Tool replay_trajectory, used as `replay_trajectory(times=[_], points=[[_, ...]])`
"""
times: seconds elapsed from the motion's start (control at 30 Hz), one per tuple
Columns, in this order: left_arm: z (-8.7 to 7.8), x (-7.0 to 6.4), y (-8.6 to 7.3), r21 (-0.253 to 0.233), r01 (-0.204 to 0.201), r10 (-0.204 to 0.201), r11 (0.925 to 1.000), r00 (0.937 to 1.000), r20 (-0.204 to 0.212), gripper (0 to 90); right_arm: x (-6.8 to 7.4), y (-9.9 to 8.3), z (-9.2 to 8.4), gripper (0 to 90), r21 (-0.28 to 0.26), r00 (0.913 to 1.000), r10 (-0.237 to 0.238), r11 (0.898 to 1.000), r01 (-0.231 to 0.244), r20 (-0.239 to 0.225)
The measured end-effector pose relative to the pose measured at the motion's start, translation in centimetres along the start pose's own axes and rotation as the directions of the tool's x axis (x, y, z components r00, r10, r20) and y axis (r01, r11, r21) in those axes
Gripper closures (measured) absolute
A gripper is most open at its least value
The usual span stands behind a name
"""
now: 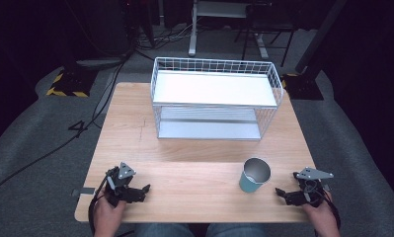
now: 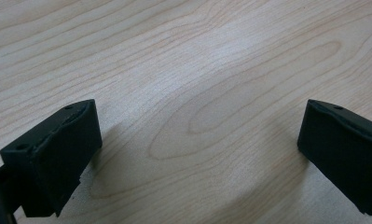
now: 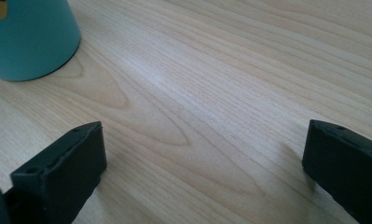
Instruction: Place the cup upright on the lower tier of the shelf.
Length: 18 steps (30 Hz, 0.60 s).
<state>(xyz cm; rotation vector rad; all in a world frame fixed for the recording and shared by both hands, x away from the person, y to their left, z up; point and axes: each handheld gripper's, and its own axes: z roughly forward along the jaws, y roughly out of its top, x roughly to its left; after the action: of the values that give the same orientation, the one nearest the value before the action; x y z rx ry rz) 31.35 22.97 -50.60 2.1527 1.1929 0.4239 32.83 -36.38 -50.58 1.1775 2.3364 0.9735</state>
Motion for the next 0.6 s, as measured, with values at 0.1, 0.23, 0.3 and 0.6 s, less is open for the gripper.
replay_trajectory(times=[0.1, 0.23, 0.3, 0.6], points=[[0.0, 0.0, 0.0, -0.001, 0.0, 0.0, 1.0, 1.0, 0.0, 0.0, 0.0, 0.0, 0.0, 0.6, 0.0, 0.9999, 0.015, 1.0, -0.015, 0.008], [0.0, 0.0, 0.0, -0.001, 0.0, 0.0, 1.0, 1.0, 0.0, 0.0, 0.1, 0.0, 0.0, 0.6, 0.0, 0.9998, 0.017, 1.0, -0.017, 0.012], [0.0, 0.0, 0.0, 0.0, 0.001, -0.001, 1.0, 1.0, 0.0, 0.0, 0.0, 0.1, 0.0, 0.7, -0.002, 0.9996, 0.026, 1.0, -0.026, 0.012], [0.1, 0.0, 0.0, -0.003, 0.005, -0.005, 1.0, 1.0, 0.0, 0.1, -0.2, 0.2, -1.3, 1.8, -0.072, 0.998, 0.062, 0.996, -0.061, 0.01]])
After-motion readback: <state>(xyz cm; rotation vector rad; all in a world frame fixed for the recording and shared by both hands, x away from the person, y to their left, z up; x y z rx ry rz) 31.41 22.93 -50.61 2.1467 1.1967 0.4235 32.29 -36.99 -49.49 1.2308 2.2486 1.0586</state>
